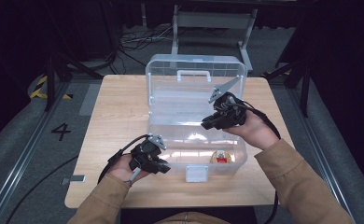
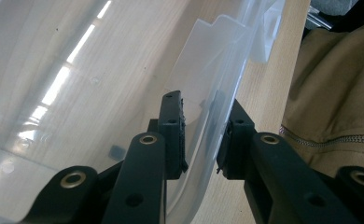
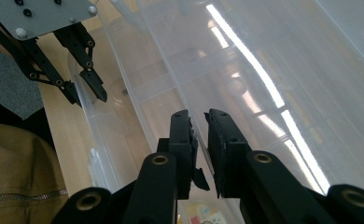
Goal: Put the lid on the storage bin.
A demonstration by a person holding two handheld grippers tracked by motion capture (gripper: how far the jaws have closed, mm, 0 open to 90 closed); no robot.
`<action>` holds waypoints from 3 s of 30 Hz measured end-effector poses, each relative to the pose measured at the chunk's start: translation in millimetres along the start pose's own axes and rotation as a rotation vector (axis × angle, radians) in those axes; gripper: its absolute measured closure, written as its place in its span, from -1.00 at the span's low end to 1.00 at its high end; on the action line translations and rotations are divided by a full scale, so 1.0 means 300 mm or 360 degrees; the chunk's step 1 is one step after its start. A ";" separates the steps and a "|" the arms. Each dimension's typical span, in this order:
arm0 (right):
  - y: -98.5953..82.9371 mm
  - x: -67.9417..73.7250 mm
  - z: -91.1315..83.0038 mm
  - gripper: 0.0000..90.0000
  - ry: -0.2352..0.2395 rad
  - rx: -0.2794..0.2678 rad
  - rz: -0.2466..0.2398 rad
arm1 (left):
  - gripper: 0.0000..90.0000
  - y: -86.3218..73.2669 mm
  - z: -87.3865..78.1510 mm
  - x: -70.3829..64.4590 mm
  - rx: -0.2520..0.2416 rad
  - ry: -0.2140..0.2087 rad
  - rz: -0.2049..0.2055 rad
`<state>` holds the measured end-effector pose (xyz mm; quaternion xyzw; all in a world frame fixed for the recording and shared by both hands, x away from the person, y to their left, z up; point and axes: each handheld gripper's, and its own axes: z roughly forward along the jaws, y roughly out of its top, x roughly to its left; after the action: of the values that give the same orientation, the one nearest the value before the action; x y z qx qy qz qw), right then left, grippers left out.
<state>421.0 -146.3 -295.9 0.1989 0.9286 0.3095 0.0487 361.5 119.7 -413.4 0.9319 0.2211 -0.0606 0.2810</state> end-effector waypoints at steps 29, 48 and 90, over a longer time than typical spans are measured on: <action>-0.020 0.039 0.010 0.80 0.0039 0.0036 -0.0045 | 0.66 0.000 0.000 0.001 -0.0003 -0.0003 -0.0002; -0.037 0.056 0.019 0.81 0.0067 0.0048 -0.0065 | 0.66 0.000 -0.001 0.001 -0.0005 -0.0004 -0.0005; -0.048 0.061 0.022 0.82 0.0078 0.0041 -0.0077 | 0.50 0.010 -0.143 -0.012 -0.0129 -0.0007 -0.0006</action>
<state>400.6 -145.9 -309.1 0.1693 0.9379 0.3011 0.0310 359.1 139.7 -375.1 0.9192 0.2245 -0.0541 0.3190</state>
